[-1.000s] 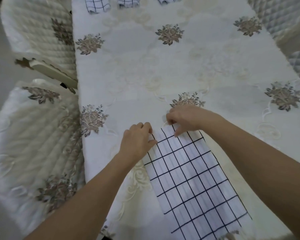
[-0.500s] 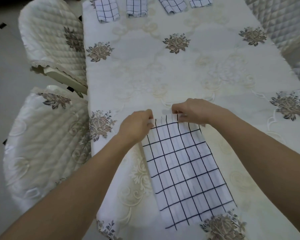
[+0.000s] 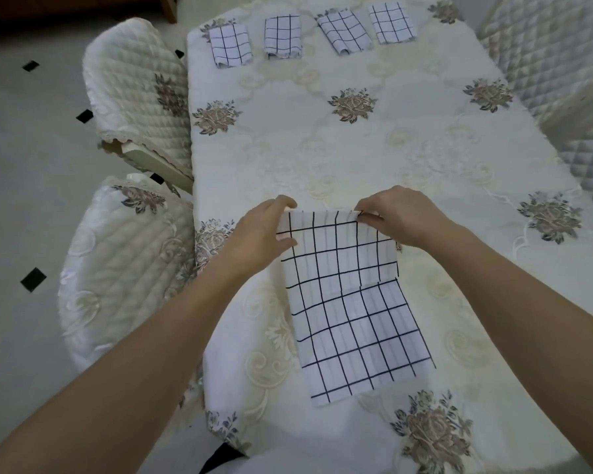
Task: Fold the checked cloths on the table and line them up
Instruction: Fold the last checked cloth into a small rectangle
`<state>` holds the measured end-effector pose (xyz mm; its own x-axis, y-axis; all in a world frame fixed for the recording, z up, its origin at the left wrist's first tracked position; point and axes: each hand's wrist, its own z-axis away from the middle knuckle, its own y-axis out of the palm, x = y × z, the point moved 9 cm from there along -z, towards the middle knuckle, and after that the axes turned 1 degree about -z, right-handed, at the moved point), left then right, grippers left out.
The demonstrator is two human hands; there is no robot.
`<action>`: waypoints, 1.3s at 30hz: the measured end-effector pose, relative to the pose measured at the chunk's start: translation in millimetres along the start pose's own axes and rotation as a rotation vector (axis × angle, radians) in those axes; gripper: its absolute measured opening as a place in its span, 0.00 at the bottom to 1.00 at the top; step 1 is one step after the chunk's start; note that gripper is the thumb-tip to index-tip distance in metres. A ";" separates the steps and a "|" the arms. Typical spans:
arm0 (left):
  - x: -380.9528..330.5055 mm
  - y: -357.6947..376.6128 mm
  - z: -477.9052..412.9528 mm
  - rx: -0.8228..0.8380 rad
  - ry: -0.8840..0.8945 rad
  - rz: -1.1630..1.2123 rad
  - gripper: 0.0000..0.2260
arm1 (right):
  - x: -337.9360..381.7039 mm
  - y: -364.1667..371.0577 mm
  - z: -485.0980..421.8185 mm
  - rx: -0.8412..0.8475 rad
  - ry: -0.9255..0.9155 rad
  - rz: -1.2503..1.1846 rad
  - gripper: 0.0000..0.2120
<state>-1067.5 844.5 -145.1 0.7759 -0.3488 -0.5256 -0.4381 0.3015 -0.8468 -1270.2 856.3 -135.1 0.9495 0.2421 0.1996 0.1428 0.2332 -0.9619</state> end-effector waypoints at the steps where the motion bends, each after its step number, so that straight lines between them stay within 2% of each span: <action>1: 5.6 1.9 4.8 -0.018 -0.034 0.052 0.32 | 0.5 0.9 0.5 -0.002 0.006 0.006 0.10; 3: 20.5 -0.7 21.0 -0.150 -0.110 0.087 0.41 | 2.8 2.0 -0.5 -0.015 0.007 0.007 0.11; 4: 23.5 -3.6 34.5 -0.246 -0.110 0.014 0.40 | 4.1 2.3 -2.1 -0.025 0.002 0.005 0.11; 6: 10.6 -1.5 70.6 -0.406 0.031 -0.220 0.28 | 8.0 2.6 -5.3 -0.044 -0.001 0.009 0.10; 7: -1.0 9.7 89.4 -0.414 0.152 -0.299 0.21 | 9.7 2.4 -7.0 -0.047 0.003 0.011 0.10; 9: -16.5 48.3 121.7 -0.271 0.366 -0.381 0.16 | 13.4 3.0 -10.6 -0.044 0.003 0.003 0.09; 12: -10.7 96.7 149.3 -0.027 0.443 -0.450 0.19 | 19.4 3.3 -14.4 -0.040 -0.006 -0.010 0.08; 18: 11.6 127.0 157.2 0.130 0.315 -0.529 0.24 | 23.1 8.5 -22.4 -0.033 -0.003 0.018 0.10; 24: 13.0 130.9 156.2 0.131 0.250 -0.470 0.25 | 27.6 7.3 -15.6 -0.067 -0.030 0.035 0.10; 30: 14.0 124.1 154.4 0.122 0.259 -0.350 0.23 | 32.5 -6.1 40.0 -0.197 -0.103 -0.028 0.08; 32: 11.6 110.4 156.7 0.056 0.295 -0.236 0.19 | 34.1 -5.2 66.2 -0.247 -0.117 -0.035 0.07; 34: 16.9 86.3 159.2 -0.087 0.249 -0.095 0.14 | 36.5 1.7 92.3 -0.277 -0.149 -0.062 0.08; 39: 42.1 36.0 148.6 -0.388 -0.093 0.185 0.08 | 38.5 35.0 141.4 -0.294 -0.212 -0.083 0.11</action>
<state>-983.1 972.5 -185.7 0.6979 -0.2333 -0.6771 -0.6981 -0.0103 -0.7159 -1268.2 1006.9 -134.6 0.8567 0.4307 0.2839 0.3202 -0.0124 -0.9473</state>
